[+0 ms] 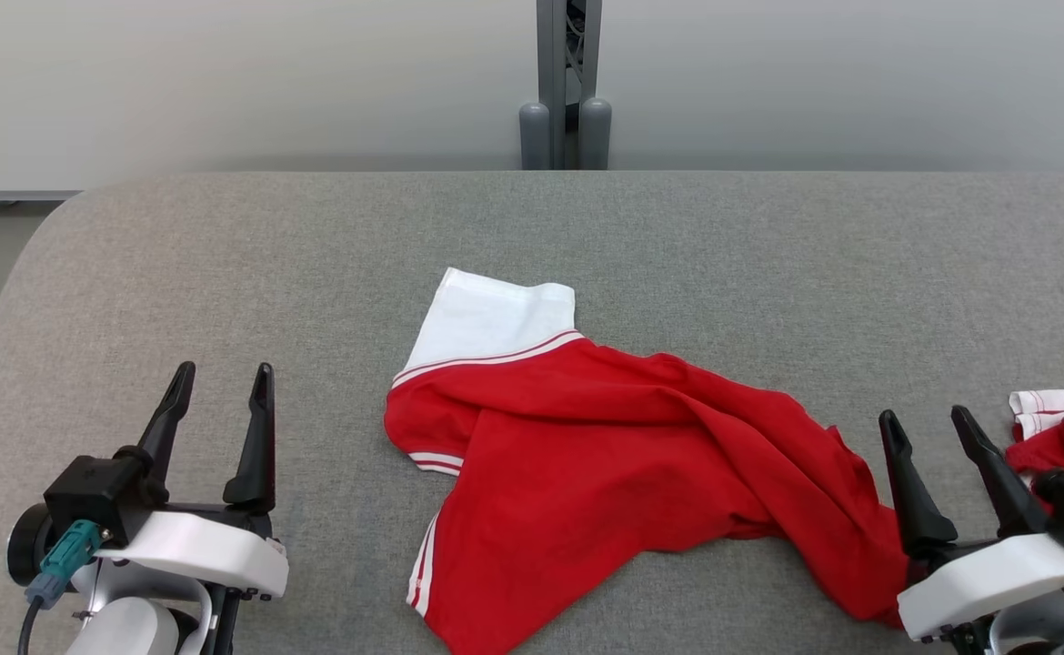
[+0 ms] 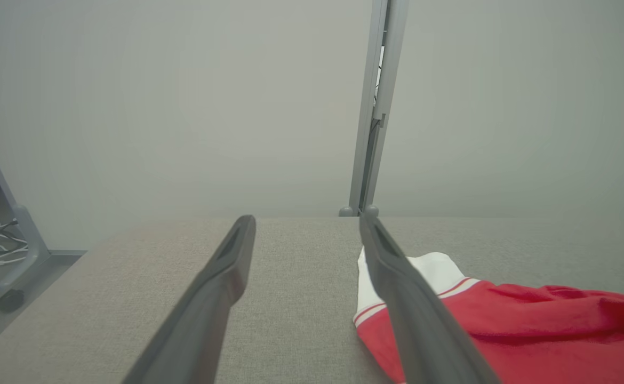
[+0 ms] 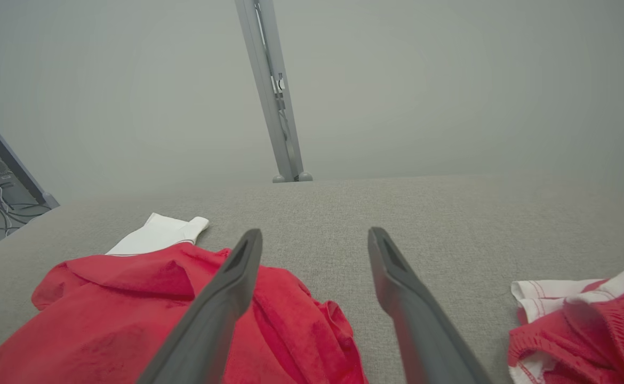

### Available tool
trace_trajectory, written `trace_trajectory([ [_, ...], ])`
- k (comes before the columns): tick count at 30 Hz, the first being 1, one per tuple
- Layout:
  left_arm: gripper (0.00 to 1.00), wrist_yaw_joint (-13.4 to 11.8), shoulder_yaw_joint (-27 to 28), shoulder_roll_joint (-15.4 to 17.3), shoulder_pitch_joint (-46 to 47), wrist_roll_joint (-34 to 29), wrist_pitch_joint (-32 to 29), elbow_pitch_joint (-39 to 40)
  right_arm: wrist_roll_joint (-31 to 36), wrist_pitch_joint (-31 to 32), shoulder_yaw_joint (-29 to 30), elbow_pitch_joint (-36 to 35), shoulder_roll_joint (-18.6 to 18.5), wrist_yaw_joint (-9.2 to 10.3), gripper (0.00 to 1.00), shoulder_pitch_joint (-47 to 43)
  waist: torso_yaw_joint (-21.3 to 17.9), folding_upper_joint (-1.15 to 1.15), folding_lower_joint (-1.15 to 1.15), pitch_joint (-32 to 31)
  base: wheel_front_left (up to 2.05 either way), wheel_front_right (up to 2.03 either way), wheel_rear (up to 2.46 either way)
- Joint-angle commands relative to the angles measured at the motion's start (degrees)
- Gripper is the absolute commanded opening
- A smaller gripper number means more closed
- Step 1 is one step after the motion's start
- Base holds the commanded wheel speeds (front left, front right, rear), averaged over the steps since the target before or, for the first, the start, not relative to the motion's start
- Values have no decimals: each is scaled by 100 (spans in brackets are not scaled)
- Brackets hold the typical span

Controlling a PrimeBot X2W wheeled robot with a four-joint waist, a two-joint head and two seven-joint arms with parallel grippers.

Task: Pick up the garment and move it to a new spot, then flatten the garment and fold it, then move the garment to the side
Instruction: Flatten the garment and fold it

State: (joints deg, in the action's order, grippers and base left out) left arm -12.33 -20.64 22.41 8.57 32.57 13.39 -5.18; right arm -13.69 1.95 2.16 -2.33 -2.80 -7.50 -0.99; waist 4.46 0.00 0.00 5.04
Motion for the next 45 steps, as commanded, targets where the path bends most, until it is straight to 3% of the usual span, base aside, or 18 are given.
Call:
trace_trajectory([
  [1,100,15,0,7,76,21,28,-11,-26,34,66,0,-23,2,100,57,-1,0,0,30,0,0,0],
  [7,100,28,-40,-4,166,2,22,-29,243,315,459,407,-25,2,100,265,-15,0,0,182,0,0,0],
  [11,100,72,-79,-29,268,6,19,-52,321,460,423,890,-183,2,100,537,-21,0,0,334,0,0,0],
  [18,100,167,-110,-66,462,-2,46,-121,181,501,-161,1723,-506,2,100,995,29,0,0,607,0,0,0],
  [29,100,217,-71,-114,585,13,98,-261,-218,410,-951,2269,-643,2,100,1310,59,0,0,777,0,0,0],
  [30,100,227,-70,-119,591,19,104,-271,-258,421,-993,2322,-648,2,44,1328,58,0,0,778,0,0,0],
  [31,100,226,-71,-122,598,19,108,-283,-274,367,-992,2361,-670,2,3,1356,59,0,0,776,0,0,0],
  [45,100,179,-50,-96,592,1,126,-275,-817,-258,-187,2104,-521,2,0,1740,-57,0,0,732,0,0,0],
])
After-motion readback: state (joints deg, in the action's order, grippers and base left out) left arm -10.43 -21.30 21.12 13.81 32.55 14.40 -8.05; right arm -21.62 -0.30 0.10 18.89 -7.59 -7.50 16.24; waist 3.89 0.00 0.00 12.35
